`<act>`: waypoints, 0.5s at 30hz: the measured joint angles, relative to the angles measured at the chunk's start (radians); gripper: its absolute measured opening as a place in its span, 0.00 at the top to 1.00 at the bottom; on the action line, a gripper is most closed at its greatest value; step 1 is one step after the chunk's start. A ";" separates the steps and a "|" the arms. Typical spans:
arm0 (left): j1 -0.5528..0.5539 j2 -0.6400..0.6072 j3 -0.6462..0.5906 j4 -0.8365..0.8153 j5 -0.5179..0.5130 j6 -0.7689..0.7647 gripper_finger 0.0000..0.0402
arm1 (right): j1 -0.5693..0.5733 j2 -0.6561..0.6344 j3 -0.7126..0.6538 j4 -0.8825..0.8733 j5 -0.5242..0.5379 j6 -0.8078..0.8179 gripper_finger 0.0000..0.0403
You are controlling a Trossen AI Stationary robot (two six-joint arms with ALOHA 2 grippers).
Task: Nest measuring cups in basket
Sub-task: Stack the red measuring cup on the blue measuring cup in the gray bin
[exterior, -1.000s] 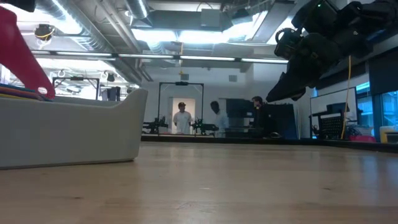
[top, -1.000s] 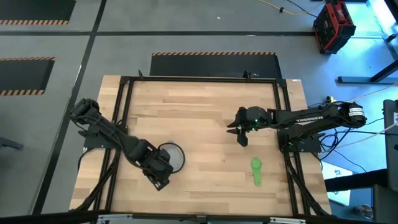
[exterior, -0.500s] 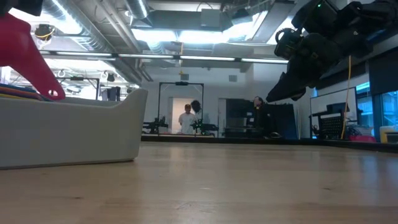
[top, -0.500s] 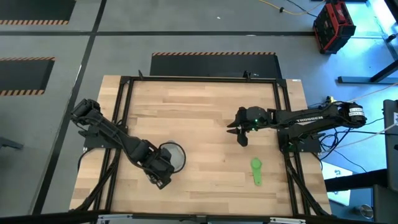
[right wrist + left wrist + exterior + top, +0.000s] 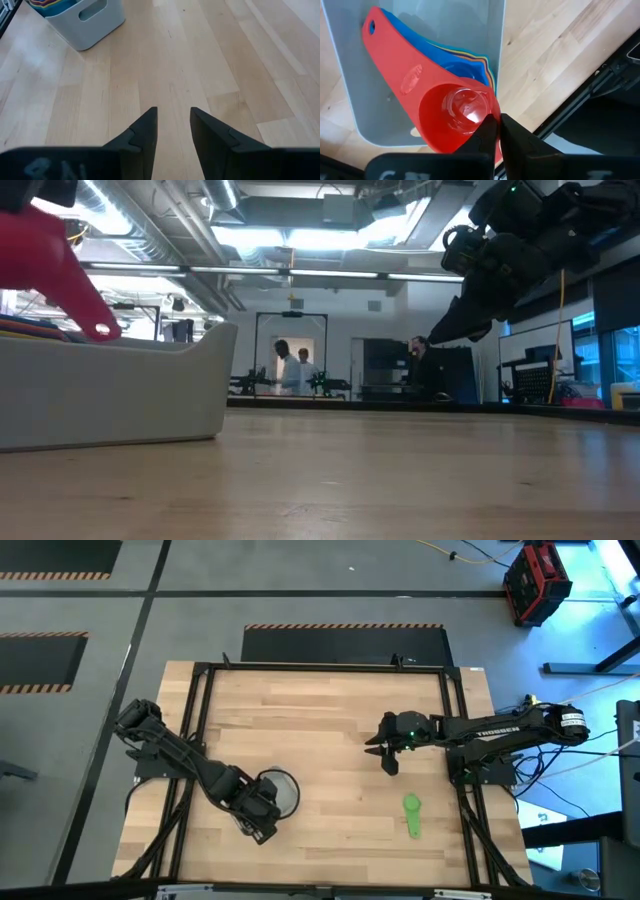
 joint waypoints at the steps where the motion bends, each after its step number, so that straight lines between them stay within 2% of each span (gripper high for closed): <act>1: 0.000 0.007 0.000 0.001 0.000 0.000 0.98 | 0.000 0.000 0.000 0.000 0.000 0.000 0.70; 8: -0.004 0.084 0.000 0.021 0.062 0.068 0.98 | 0.000 0.000 0.000 0.002 0.000 0.000 0.70; 15: -0.001 0.111 0.000 0.016 0.061 0.067 0.95 | 0.000 0.000 0.000 0.006 0.000 0.001 0.70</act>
